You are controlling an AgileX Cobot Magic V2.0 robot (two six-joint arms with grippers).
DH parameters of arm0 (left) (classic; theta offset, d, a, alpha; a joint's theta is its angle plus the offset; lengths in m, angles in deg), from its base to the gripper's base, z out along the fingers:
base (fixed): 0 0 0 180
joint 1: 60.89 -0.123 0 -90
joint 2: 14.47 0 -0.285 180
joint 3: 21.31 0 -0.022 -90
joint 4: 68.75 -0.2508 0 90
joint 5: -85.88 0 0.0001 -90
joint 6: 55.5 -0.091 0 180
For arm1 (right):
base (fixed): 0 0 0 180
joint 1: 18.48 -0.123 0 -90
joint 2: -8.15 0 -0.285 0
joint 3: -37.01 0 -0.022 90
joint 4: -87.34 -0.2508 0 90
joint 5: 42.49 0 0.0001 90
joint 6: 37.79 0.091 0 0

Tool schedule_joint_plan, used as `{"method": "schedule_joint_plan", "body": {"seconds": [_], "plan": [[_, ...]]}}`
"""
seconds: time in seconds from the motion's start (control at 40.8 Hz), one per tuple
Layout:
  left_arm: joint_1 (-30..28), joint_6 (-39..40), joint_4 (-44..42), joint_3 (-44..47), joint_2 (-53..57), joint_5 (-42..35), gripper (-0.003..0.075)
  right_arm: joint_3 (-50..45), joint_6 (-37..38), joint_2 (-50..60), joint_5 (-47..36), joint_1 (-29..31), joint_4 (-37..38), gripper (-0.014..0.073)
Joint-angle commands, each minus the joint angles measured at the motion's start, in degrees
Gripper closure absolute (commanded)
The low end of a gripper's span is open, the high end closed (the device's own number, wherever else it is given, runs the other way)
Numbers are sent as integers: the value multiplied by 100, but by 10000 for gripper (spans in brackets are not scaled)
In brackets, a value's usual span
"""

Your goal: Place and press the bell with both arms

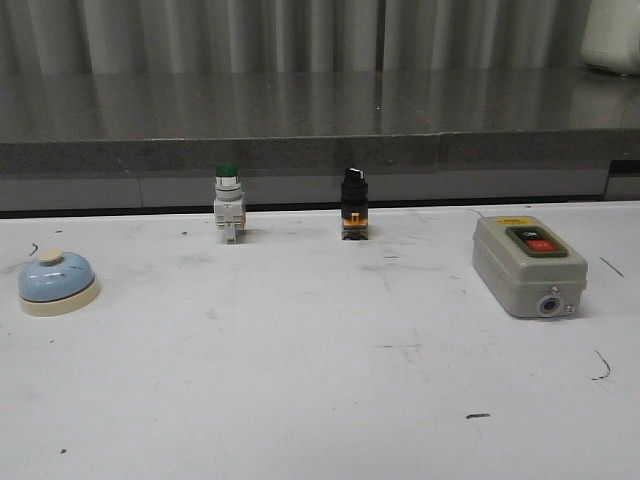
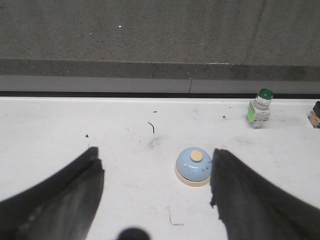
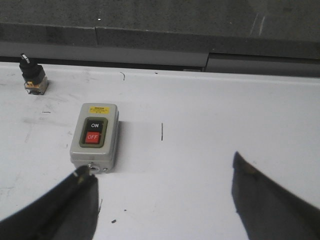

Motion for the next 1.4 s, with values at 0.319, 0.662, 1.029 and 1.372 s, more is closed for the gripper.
{"method": "schedule_joint_plan", "body": {"seconds": [0.319,0.662,1.029,1.372], "plan": [[88,-4,40,-326,-245,-270,195,170,-1,-54,-367,40,74,-40],[918,-123,0,-1049,-1795,305,195,170,-1,-54,-367,40,74,-40],[993,-123,0,-1753,-4028,285,131,170,-1,-54,-367,40,74,-40],[993,-123,68,-2669,-5991,273,132,170,-1,-54,-367,40,74,-40]]}}
